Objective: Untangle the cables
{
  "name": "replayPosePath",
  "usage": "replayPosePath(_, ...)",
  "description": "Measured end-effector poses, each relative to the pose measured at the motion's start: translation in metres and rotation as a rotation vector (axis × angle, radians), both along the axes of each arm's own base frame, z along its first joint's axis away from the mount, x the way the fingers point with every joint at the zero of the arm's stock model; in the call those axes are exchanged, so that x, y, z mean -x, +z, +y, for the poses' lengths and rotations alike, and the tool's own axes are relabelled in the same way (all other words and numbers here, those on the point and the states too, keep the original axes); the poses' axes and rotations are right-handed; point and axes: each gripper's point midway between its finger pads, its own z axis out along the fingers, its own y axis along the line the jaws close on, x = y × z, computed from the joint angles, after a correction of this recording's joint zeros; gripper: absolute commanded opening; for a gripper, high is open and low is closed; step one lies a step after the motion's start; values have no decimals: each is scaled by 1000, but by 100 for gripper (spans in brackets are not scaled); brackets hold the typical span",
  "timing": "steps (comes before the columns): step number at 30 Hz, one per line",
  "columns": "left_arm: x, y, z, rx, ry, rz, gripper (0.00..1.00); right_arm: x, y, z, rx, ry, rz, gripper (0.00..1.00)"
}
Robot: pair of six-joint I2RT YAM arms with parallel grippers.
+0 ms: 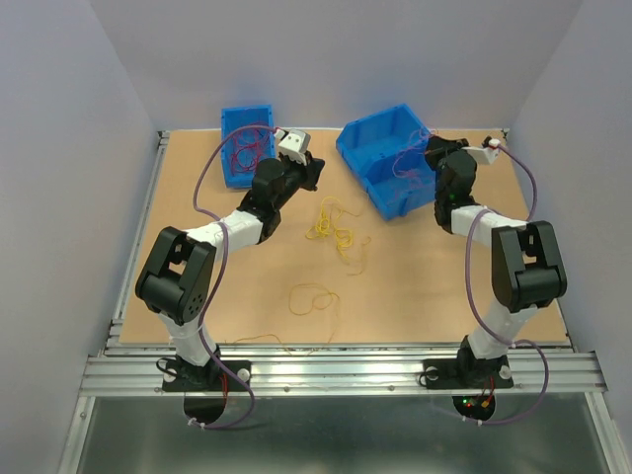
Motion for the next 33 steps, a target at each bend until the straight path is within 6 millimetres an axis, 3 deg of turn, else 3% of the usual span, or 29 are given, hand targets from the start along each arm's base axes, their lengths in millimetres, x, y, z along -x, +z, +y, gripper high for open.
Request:
replayPosePath(4,0,1,0,2,-1,-4,17,-4,-32,-5,-12,-33,86,1)
replayPosePath(13,0,1,0,3,-2,-4,17,7,-77,-17,115,-143,284,6)
replayPosePath(16,0,1,-1,2,-5,-5,17,6,-80,-12,188,-151,343,6)
replayPosePath(22,0,1,-1,2,-5,-5,17,-20,-61,5,318,-103,413,13)
replayPosePath(31,1,-2,0,-2,-5,1,17,1,-102,10,571,-6,620,14)
replayPosePath(33,2,-5,0,-4,-5,5,17,2,-113,10,617,18,658,28)
